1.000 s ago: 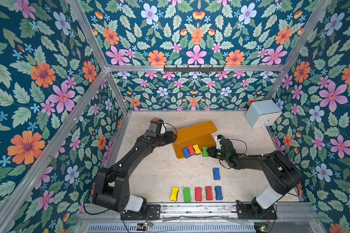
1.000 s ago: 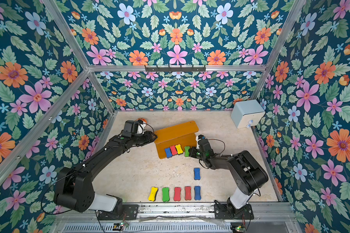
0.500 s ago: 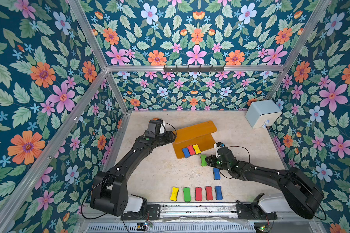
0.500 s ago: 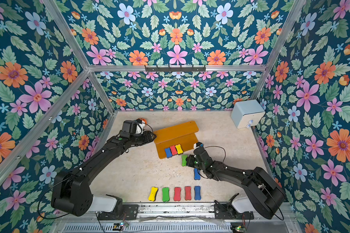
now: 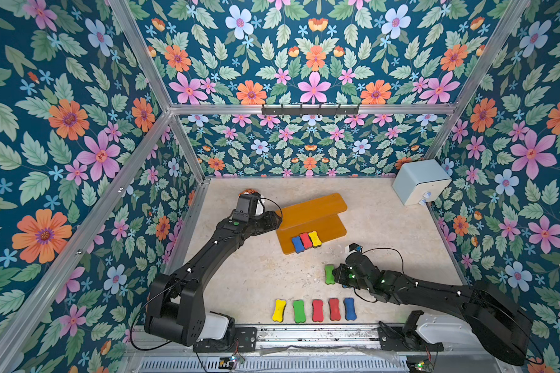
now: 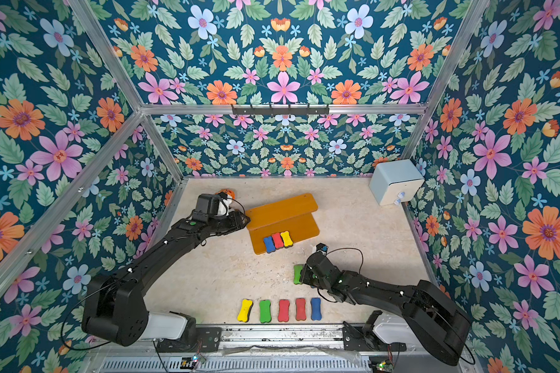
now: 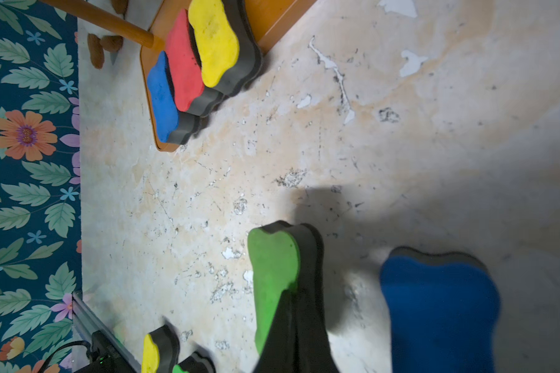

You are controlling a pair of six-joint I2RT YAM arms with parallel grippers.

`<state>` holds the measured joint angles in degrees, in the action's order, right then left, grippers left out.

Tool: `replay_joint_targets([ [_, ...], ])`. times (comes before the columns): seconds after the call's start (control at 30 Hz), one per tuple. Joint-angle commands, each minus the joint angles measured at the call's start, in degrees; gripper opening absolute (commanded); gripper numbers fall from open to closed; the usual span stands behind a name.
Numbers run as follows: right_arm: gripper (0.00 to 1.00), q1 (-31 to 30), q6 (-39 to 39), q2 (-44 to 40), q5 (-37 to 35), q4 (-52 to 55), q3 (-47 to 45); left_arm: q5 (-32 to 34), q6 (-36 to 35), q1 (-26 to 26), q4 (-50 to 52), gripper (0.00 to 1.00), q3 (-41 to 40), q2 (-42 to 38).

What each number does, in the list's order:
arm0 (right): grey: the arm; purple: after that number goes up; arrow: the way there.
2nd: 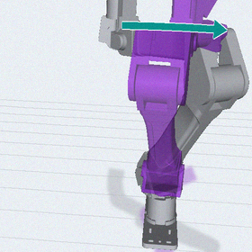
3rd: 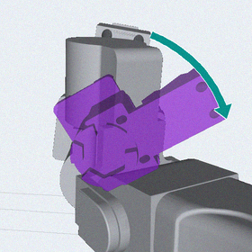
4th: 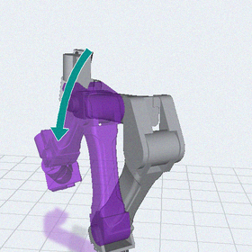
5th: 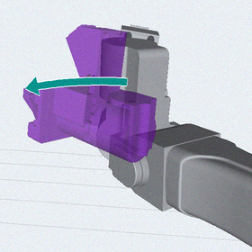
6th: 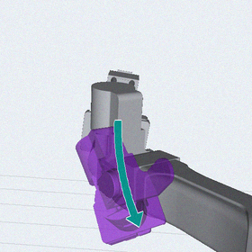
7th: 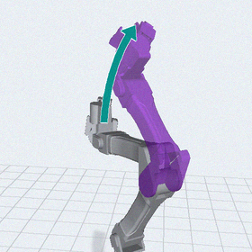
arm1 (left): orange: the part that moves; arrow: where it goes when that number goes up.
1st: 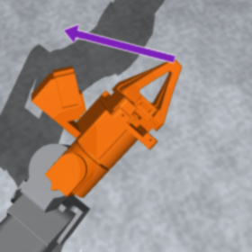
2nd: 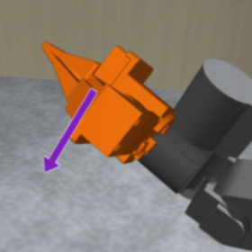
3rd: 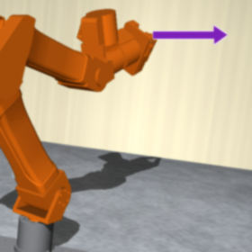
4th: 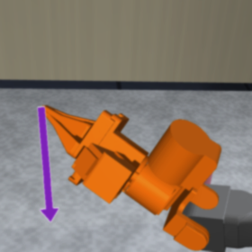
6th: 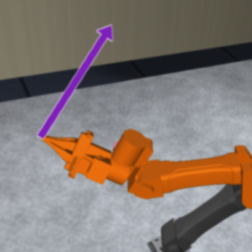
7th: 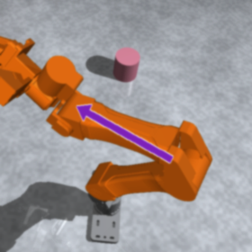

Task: Remove the whiteboard erasers from the shelf
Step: Pick up the whiteboard eraser from the shelf, then place the whiteboard eraser at the center of the board.

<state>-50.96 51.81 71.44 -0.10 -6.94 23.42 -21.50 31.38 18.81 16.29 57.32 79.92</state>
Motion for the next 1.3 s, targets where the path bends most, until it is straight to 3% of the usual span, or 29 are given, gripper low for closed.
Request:
replay_joint_targets([
  [0.0,0.0,-0.08,0.12,-0.07,-0.97,1.09,-0.39,0.18,0.0,-0.09,-0.08,0.59,-0.15,-0.09],
  [0.93,0.0,-0.11,-4.1,-0.81,0.18,4.12,-0.22,0.22,0.09,-0.03,-0.71,0.59,-0.32,0.82],
  [1.27,0.17,-0.1,-4.83,-1.87,0.28,5.86,0.96,0.4,0.09,-0.07,-0.74,0.59,-0.05,1.27],
])
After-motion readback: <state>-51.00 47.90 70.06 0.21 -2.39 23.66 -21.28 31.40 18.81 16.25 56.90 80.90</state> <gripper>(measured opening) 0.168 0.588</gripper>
